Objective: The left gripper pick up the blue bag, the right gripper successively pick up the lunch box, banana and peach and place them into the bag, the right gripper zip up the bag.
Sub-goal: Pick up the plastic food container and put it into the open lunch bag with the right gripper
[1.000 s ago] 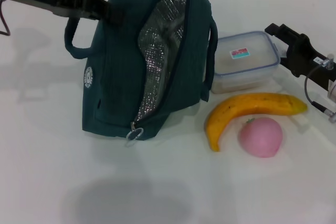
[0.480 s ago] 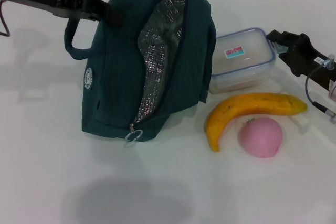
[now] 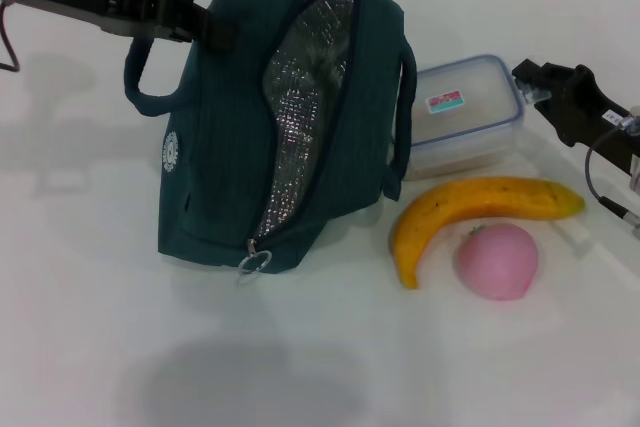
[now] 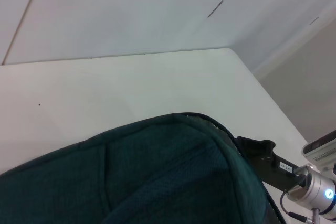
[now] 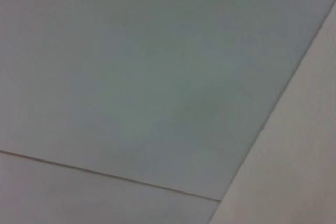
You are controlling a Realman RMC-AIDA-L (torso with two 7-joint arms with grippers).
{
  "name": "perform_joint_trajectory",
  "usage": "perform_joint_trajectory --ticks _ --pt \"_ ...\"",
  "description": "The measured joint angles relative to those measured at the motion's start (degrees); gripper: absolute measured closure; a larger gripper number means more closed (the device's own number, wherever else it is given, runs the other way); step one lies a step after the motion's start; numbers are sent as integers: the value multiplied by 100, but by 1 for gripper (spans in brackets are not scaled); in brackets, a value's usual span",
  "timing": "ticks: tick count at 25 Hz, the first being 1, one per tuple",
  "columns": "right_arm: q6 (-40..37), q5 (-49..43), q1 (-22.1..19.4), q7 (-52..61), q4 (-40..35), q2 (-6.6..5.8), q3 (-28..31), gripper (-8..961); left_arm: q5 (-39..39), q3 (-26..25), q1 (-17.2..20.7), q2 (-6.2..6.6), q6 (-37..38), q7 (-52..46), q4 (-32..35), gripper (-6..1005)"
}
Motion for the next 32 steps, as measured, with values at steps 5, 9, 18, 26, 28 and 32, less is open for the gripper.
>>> perform_joint_trajectory --ticks 5,9,18,26,28,32 --pt "-278 52 -87 -156 -99 1 64 856 0 1 0 0 2 1 0 964" --pt "-614 262 -265 -162 -254 0 90 856 0 0 0 0 2 1 -4 964" --pt "-1415 718 -616 -174 -375 -30 143 856 0 0 114 -14 1 -9 -18 963" --pt "-2243 1229 -799 -28 -490 -66 154 856 -183 0 188 -18 1 -38 -26 963" --pt "-2454 1320 -795 105 -556 -66 155 857 -184 0 194 -18 1 -43 -27 963" --pt "-2979 1557 -655 341 -610 -55 161 857 -194 1 180 -36 -2 -59 -26 963"
